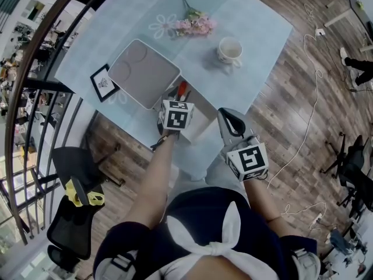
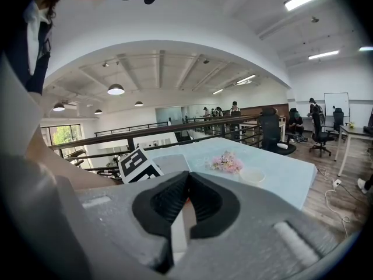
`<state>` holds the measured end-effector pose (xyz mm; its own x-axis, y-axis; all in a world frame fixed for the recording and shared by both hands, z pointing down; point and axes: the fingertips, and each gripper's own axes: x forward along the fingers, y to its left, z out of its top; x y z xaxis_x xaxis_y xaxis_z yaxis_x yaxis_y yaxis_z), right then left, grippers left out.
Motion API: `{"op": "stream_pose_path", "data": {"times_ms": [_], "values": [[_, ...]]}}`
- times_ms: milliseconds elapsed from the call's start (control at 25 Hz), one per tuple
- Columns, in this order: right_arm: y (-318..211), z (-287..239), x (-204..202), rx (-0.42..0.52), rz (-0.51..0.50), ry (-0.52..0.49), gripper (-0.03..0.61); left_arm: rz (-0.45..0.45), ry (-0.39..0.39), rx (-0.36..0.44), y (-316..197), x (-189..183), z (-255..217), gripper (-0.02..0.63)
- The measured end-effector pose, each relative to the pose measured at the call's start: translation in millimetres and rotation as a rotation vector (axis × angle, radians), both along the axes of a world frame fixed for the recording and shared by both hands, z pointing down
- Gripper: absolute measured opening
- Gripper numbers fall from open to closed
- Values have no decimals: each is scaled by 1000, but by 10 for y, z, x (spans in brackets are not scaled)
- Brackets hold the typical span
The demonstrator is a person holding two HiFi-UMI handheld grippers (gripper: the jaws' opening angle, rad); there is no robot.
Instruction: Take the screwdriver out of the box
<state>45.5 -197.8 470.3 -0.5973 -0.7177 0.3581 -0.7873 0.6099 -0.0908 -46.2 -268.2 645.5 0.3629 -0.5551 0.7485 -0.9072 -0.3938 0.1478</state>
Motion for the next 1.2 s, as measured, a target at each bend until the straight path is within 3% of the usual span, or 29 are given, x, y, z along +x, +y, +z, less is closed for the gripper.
{"op": "stream_pose_path", "data": {"times_ms": [720, 1000, 1120, 1200], "values": [[-99, 66, 59, -8, 11, 6, -2, 13, -124, -89, -104, -13, 476, 192], [-111, 91, 64, -11, 6, 12, -2, -7, -158, -81, -130, -19, 559, 191], [-118, 92, 52, -11, 5, 13, -2, -36, -207, -64, -155, -94, 577, 120], [-124, 89, 43, -11, 4, 13, -2, -41, -223, -60, -164, -121, 585, 110]]}}
